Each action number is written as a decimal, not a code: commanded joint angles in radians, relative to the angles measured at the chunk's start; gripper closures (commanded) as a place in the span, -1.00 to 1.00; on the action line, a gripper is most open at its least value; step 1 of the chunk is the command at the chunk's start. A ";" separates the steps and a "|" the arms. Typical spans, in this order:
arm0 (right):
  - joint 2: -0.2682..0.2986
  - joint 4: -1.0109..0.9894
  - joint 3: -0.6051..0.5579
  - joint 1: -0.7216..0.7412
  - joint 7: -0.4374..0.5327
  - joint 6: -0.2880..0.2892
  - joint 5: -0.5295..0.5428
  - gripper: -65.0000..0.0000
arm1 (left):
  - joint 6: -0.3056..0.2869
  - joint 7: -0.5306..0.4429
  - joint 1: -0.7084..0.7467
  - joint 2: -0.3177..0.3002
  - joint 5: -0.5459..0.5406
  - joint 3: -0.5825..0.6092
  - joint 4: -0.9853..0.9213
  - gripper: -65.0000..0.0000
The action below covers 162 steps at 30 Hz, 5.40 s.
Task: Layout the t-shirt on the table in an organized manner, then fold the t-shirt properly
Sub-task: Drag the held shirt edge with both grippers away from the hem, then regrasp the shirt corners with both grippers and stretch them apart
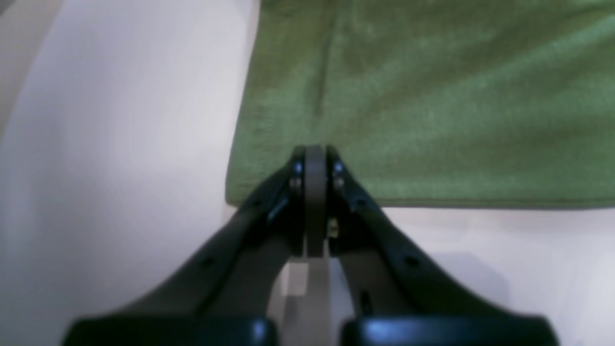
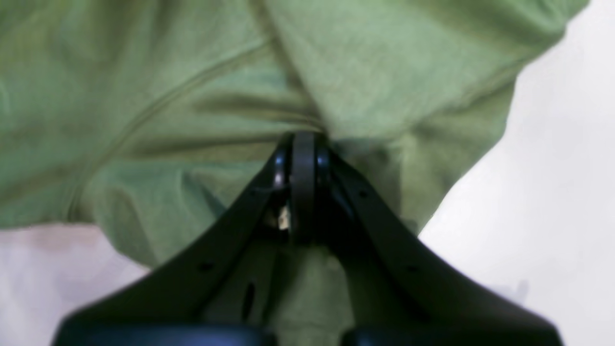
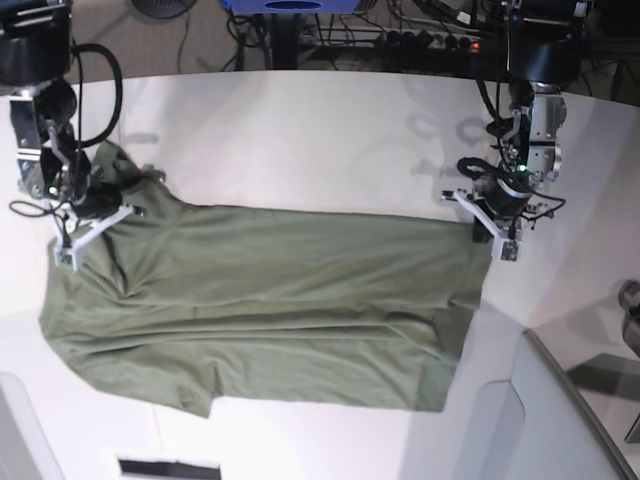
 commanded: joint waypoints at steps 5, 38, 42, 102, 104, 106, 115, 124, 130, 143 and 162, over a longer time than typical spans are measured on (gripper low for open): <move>-0.005 0.107 -0.002 -0.107 -0.158 -0.002 0.003 1.00 | 0.006 0.075 0.104 -0.022 0.017 -0.002 0.082 1.00; -0.036 0.397 0.266 -0.206 -0.343 -0.004 -0.003 1.00 | 0.005 0.211 0.253 -0.021 0.017 -0.177 0.432 1.00; -0.036 0.315 0.277 -0.196 -0.339 -0.002 -0.003 1.00 | 0.005 0.205 0.210 -0.019 0.022 -0.176 0.317 1.00; -0.109 0.601 0.373 -0.399 -0.132 -0.001 0.002 -0.65 | -0.376 0.397 0.368 0.024 -0.486 -0.474 0.244 -0.14; -0.109 0.601 0.373 -0.397 -0.132 -0.001 0.002 -0.65 | -0.376 0.397 0.350 0.022 -0.486 -0.437 0.204 -0.14; -0.108 0.601 0.375 -0.397 -0.132 -0.001 0.002 -0.65 | -0.376 0.395 0.340 0.027 -0.486 -0.408 0.178 -0.14; -0.165 0.596 0.568 -0.400 -0.138 -0.001 0.002 -0.65 | -0.374 0.395 0.324 0.053 -0.486 -0.383 0.156 0.13; -0.209 0.434 0.636 -0.359 -0.141 0.195 0.002 -0.45 | -0.374 0.395 0.324 0.050 -0.486 -0.383 0.164 0.96; -0.211 0.360 0.636 -0.350 -0.141 0.202 0.002 -0.17 | -0.374 0.395 0.324 0.048 -0.486 -0.383 0.165 1.00; -0.203 0.214 0.634 -0.301 -0.136 0.327 0.002 -0.16 | -0.374 0.395 0.325 0.047 -0.486 -0.383 0.165 1.00; -0.198 0.214 0.634 -0.308 -0.225 0.398 -0.004 0.99 | -0.370 0.398 0.365 0.027 -0.486 -0.383 0.268 1.00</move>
